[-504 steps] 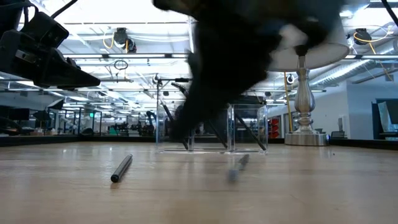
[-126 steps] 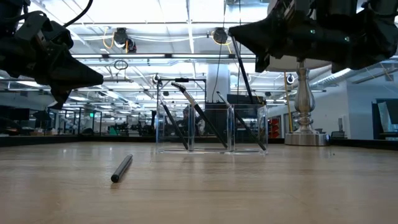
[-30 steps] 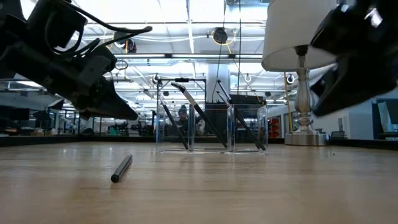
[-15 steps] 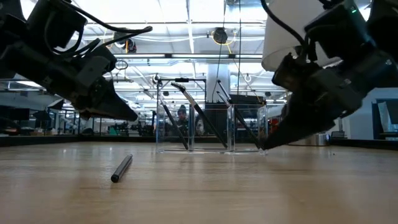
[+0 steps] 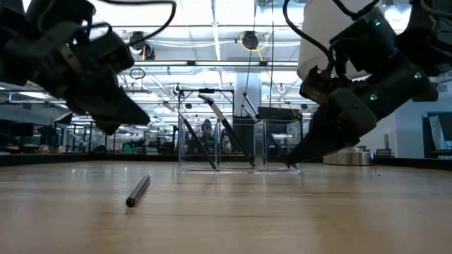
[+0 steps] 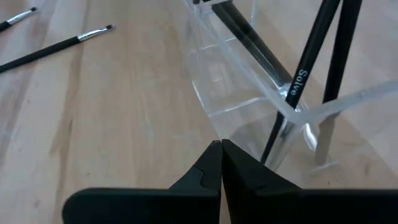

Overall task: Pick & Place Makeup Supplies
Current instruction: Adjust the transparent organizer

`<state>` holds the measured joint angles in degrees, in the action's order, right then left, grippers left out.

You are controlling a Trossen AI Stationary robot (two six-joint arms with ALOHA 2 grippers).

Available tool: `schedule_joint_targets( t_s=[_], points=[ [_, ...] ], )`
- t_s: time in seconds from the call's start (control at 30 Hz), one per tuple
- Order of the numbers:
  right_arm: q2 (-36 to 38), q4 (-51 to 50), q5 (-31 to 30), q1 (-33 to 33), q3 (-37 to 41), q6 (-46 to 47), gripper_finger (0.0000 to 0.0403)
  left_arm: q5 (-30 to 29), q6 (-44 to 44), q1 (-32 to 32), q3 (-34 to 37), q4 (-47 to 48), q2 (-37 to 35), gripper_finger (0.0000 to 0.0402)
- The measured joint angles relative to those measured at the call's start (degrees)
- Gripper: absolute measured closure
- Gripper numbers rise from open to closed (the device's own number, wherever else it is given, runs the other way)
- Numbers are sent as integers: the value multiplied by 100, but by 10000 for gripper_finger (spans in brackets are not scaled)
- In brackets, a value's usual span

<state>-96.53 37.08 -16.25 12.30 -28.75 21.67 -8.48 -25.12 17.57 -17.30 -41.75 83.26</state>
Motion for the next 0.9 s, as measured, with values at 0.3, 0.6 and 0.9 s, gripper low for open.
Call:
schedule_joint_targets(
  t_s=[0.3, 0.6, 0.9],
  points=[
    [0, -15, 7, -196, 0, -138, 403, -58, 410, -39, -689, 17, 930, 371],
    [0, -56, 7, -279, 0, -385, 403, -121, 371, -442, -1178, 30, 1754, 371],
    [0, -281, 311, -682, 4, -593, 403, -961, 249, -615, -1167, 98, 1766, 371]
  ],
)
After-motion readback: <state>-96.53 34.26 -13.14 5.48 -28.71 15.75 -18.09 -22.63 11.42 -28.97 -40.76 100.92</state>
